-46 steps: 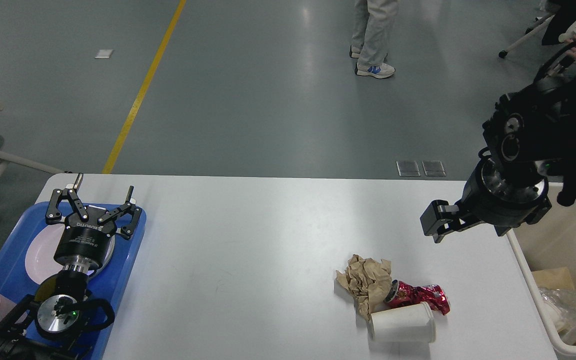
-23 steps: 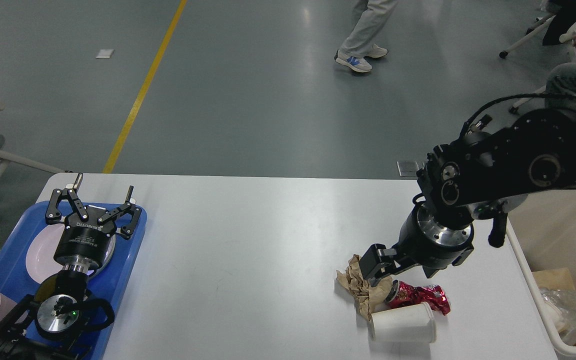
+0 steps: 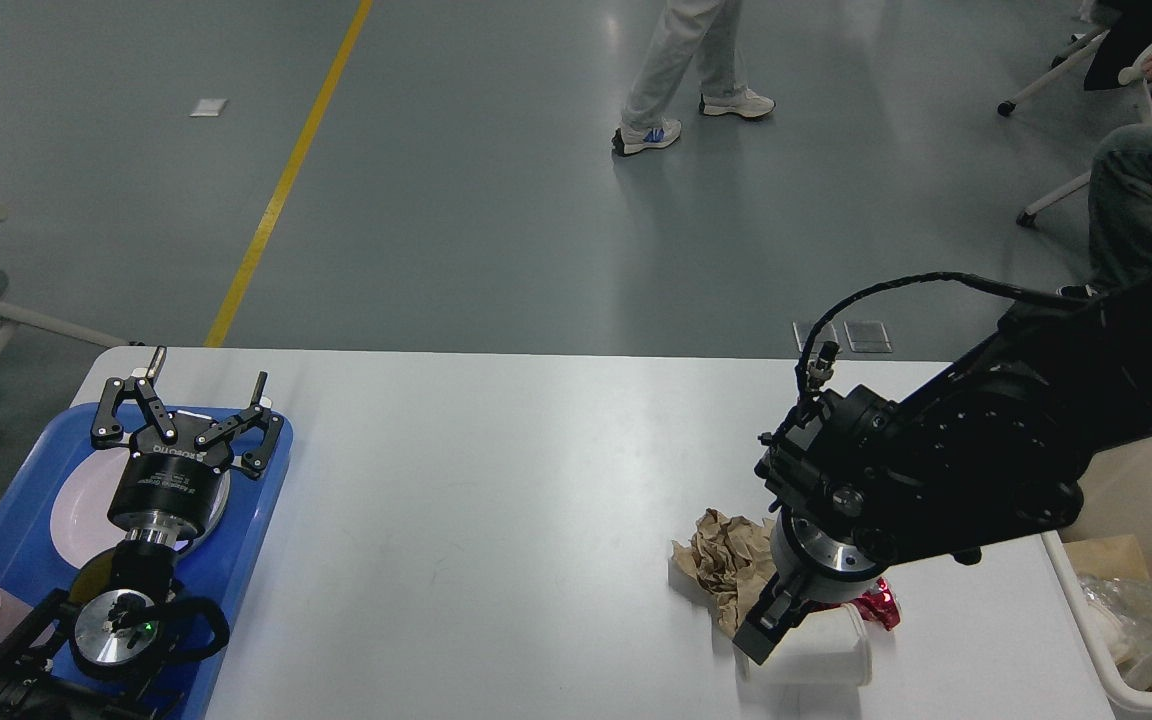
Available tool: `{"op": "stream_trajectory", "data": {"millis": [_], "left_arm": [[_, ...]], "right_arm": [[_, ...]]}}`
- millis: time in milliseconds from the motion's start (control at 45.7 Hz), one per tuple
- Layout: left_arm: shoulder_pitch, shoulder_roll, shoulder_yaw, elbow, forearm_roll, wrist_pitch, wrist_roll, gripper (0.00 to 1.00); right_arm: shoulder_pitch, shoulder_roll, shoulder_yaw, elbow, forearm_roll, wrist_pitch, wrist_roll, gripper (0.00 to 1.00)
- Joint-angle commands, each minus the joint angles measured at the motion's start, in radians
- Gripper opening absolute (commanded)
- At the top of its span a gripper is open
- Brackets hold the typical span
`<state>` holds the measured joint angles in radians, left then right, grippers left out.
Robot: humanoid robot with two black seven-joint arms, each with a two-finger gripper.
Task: Tidy desktop
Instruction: 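Grasp the white paper cup with the right gripper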
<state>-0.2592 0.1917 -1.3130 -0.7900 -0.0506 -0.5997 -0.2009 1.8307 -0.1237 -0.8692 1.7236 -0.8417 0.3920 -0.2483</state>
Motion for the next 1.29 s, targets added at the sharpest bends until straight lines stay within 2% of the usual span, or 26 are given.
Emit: {"op": "stream_trajectory", "data": {"millis": [0, 175, 285, 328, 876, 1269], "left_arm": [[0.0, 0.0, 0.0, 0.0, 0.0, 0.0, 0.0, 0.96], [0.0, 0.0, 0.0, 0.0, 0.0, 0.0, 0.0, 0.96], [0.0, 0.0, 0.0, -0.002, 0.0, 0.0, 0.0, 0.96], [0.0, 0.0, 0.0, 0.0, 0.0, 0.0, 0.0, 0.96], [0.0, 0.0, 0.0, -0.002, 0.0, 0.0, 0.0, 0.96], [0.0, 0.0, 0.0, 0.0, 0.0, 0.0, 0.0, 0.96]], "right_arm": [[-0.094, 0.053, -0.005, 0.002, -0.215, -0.001, -0.026, 0.94], [-0.168, 0.093, -0.005, -0.005, -0.296, 0.001, -0.052, 0.94], [-0.226, 0.127, -0.004, -0.074, -0.317, -0.018, -0.115, 0.9], [-0.241, 0.128, -0.008, -0.088, -0.317, -0.024, -0.126, 0.9], [-0.376, 0.19, -0.076, -0.242, -0.315, -0.039, -0.131, 0.9], [-0.41, 0.208, -0.123, -0.266, -0.315, -0.039, -0.131, 0.9]]}}
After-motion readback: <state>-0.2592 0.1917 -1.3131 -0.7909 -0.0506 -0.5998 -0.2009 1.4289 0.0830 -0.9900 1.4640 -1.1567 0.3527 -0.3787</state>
